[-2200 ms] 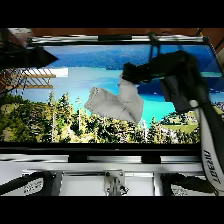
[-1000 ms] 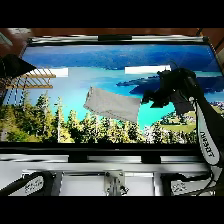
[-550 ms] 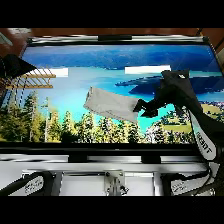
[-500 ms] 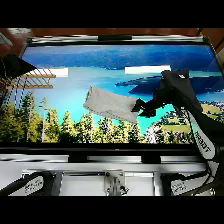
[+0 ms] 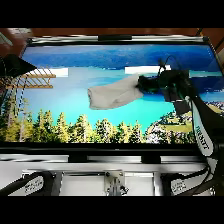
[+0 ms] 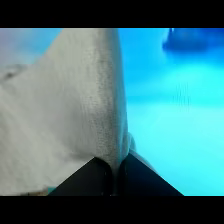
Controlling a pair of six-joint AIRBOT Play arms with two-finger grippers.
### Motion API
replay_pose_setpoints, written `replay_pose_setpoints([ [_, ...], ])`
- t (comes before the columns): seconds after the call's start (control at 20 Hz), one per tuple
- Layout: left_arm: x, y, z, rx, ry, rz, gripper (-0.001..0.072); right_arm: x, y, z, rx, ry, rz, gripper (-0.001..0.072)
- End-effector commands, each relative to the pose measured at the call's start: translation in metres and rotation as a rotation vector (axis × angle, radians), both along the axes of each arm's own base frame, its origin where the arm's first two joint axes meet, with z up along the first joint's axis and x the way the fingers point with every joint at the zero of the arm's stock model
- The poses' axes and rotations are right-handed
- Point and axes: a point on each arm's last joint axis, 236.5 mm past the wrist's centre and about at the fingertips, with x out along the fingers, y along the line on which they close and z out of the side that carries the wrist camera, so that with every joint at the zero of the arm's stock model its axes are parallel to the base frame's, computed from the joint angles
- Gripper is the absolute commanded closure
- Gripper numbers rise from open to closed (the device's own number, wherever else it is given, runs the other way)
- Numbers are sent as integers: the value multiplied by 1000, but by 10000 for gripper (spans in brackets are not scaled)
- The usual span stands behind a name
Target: Fold the shirts.
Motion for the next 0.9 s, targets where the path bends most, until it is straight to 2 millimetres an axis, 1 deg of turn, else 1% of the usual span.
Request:
replay_pose_setpoints([
  [0.0, 2, -1, -3, -3, 7, -4, 673, 71, -58, 90, 7, -272, -189, 635],
  [0.1, 1, -7, -4, -3, 10, -18, 673, 89, -99, 121, -4, -357, -272, 635],
  [0.25, -1, -18, -4, -3, 11, -45, 673, 105, -169, 152, -28, -458, -420, 635],
  [0.3, -2, -23, -4, -3, 11, -56, 673, 108, -193, 158, -32, -482, -475, 636],
  [0.4, -5, -33, -4, -2, 11, -83, 673, 107, -241, 164, -47, -509, -572, 636],
  [0.45, -6, -39, -4, -2, 11, -97, 673, 105, -265, 166, -69, -521, -613, 635],
  [0.55, -10, -52, -4, -2, 11, -130, 674, 96, -307, 163, -125, -520, -665, 635],
  [0.6, -12, -59, -4, -2, 11, -146, 673, 91, -321, 160, -138, -507, -677, 635],
  [0.65, -13, -64, -4, -2, 10, -159, 673, 85, -329, 154, -147, -483, -677, 635],
  [0.75, -15, -71, -4, -2, 11, -176, 673, 73, -332, 141, -135, -409, -649, 635],
  [0.85, -16, -73, -4, -2, 11, -182, 673, 54, -330, 126, -131, -314, -606, 635],
])
